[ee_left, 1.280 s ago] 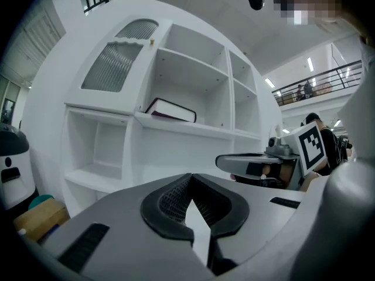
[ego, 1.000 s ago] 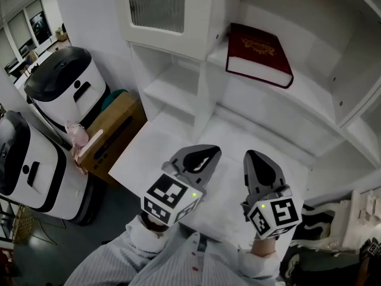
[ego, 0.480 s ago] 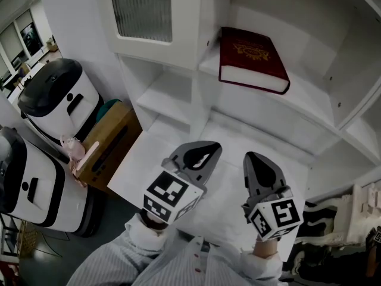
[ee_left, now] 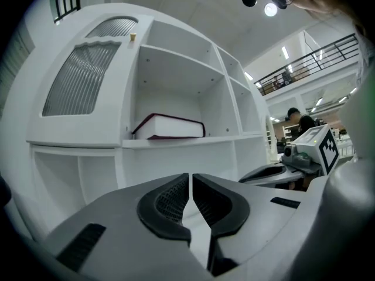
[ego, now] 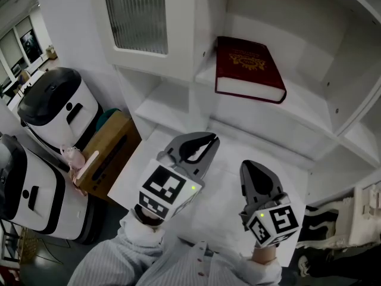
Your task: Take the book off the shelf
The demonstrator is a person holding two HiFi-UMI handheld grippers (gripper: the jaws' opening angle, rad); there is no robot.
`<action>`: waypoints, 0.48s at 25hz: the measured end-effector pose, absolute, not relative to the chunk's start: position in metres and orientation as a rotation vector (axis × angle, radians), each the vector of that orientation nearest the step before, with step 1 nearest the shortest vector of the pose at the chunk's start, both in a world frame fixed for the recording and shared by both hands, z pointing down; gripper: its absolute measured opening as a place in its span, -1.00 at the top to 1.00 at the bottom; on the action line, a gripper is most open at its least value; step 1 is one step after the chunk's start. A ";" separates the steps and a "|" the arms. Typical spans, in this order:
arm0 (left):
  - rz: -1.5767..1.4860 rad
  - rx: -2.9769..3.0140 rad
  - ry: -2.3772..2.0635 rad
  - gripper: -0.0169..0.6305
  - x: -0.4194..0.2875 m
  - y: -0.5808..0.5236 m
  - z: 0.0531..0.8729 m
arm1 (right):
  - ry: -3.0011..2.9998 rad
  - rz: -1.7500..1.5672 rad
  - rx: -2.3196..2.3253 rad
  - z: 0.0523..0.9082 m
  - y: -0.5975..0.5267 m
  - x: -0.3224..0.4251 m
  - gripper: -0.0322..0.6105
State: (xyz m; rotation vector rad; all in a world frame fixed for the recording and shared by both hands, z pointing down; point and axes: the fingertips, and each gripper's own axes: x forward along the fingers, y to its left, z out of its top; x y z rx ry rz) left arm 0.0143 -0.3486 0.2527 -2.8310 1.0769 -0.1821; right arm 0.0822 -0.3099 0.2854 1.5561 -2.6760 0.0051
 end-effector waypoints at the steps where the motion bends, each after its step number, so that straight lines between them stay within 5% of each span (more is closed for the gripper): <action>1: -0.179 -2.813 1.082 0.91 0.013 -0.351 0.248 | -2.668 -0.008 1.562 0.285 -0.310 0.083 0.85; 12: -0.197 -2.730 1.092 0.45 0.010 -0.369 0.228 | -2.678 -0.006 1.562 0.286 -0.313 0.082 0.85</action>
